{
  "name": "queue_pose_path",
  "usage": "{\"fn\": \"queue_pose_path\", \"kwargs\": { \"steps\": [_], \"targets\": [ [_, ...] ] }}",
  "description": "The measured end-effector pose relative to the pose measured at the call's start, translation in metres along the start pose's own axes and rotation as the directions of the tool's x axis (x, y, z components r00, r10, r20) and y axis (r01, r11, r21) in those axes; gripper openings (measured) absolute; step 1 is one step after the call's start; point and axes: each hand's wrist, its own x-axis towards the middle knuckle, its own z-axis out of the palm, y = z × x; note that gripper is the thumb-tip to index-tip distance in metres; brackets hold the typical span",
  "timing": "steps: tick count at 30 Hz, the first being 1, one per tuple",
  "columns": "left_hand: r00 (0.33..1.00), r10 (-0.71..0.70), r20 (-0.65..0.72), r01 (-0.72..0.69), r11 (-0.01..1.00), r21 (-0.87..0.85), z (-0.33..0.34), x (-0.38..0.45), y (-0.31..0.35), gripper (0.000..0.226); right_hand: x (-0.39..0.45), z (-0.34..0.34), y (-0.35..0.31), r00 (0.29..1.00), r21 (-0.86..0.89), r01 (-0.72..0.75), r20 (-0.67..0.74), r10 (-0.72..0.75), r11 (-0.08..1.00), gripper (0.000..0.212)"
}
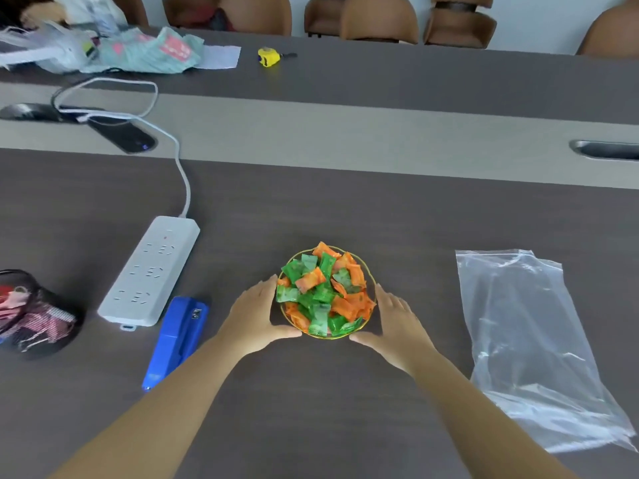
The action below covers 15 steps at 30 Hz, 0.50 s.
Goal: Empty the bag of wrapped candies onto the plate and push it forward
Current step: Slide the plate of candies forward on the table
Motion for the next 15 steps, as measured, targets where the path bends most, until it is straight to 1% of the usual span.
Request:
{"fn": "queue_pose_path", "kwargs": {
  "steps": [6,10,15],
  "targets": [
    [0.999,0.037,-0.019,-0.037,0.999,0.016,-0.006,0.030,0.005,0.103,0.026,-0.010,0.003,0.999,0.004,-0.015,-0.048,0.015,1.000,0.094],
    [0.999,0.030,-0.025,-0.029,0.998,0.052,-0.018,0.072,0.020,0.099,0.064,-0.026,0.007,0.997,0.029,-0.025,-0.075,0.027,0.999,0.092],
    [0.997,0.004,-0.078,-0.004,1.000,0.002,-0.033,0.130,0.028,0.093,0.125,-0.050,0.009,0.991,0.063,-0.010,-0.134,0.019,0.998,0.085]
  ]
}}
